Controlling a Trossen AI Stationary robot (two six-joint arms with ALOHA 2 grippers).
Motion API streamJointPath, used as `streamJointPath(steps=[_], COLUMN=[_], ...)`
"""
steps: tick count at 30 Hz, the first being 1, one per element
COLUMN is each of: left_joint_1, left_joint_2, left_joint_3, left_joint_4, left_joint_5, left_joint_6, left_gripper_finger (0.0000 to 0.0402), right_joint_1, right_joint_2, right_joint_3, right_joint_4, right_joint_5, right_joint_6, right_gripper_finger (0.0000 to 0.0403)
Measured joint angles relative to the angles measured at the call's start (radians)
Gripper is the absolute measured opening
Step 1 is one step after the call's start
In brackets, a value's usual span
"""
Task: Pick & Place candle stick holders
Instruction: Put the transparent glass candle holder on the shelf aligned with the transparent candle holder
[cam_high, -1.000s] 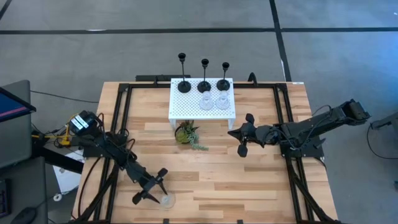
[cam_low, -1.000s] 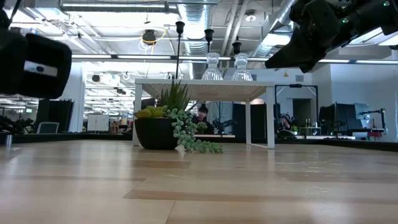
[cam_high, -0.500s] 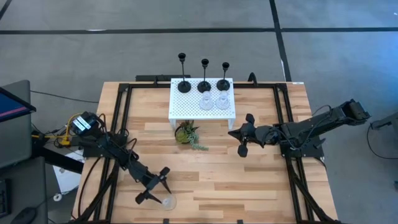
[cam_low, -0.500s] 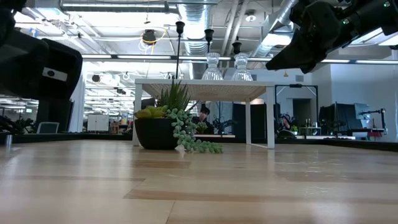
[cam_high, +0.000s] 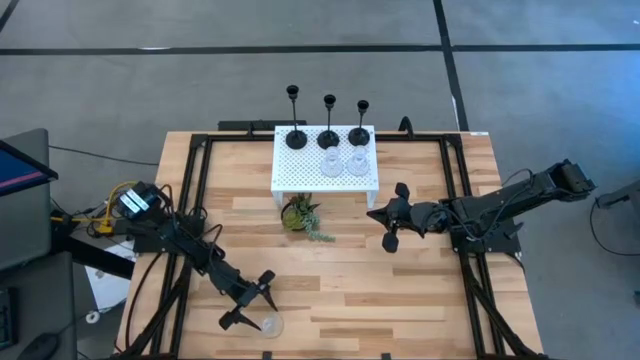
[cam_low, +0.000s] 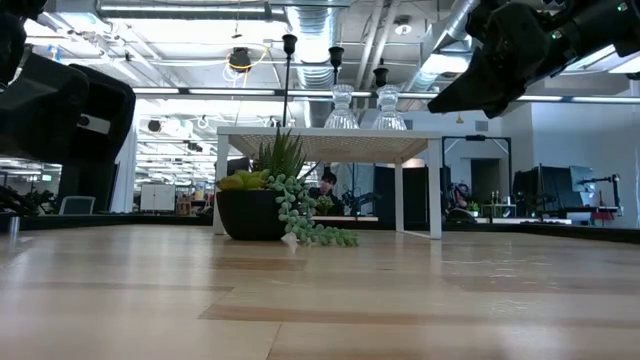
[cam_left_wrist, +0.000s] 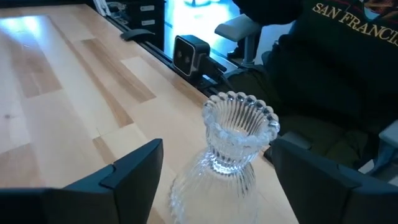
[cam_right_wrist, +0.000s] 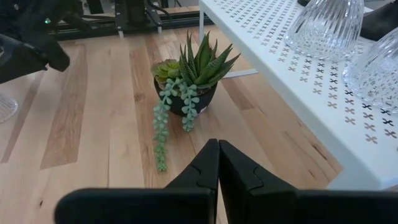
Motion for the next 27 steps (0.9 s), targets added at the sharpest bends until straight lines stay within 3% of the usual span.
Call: streamJointPath(steps=[6, 11, 27], left_joint_1=[0.003, 0.003, 0.017], left_joint_2=[0.103, 0.09, 0.067], left_joint_3=[0.07, 0.076, 0.076], left_joint_4=[-0.003, 0.005, 0.005], left_joint_5=[0.022, 0.022, 0.013], left_joint_6=[0.031, 0.036, 0.021], left_gripper_finger=[0.0299, 0.0282, 0.0145], right_joint_1=[0.0, 0.001, 0.001], right_joint_2=[0.0, 0.0, 0.0], right_joint_3=[0.0, 0.0, 0.0], right_joint_4=[-0.011, -0.017, -0.029], right_joint_5=[0.0, 0.0, 0.0], right_joint_6=[0.0, 0.0, 0.0], right_gripper_finger=[0.0, 0.0, 0.0])
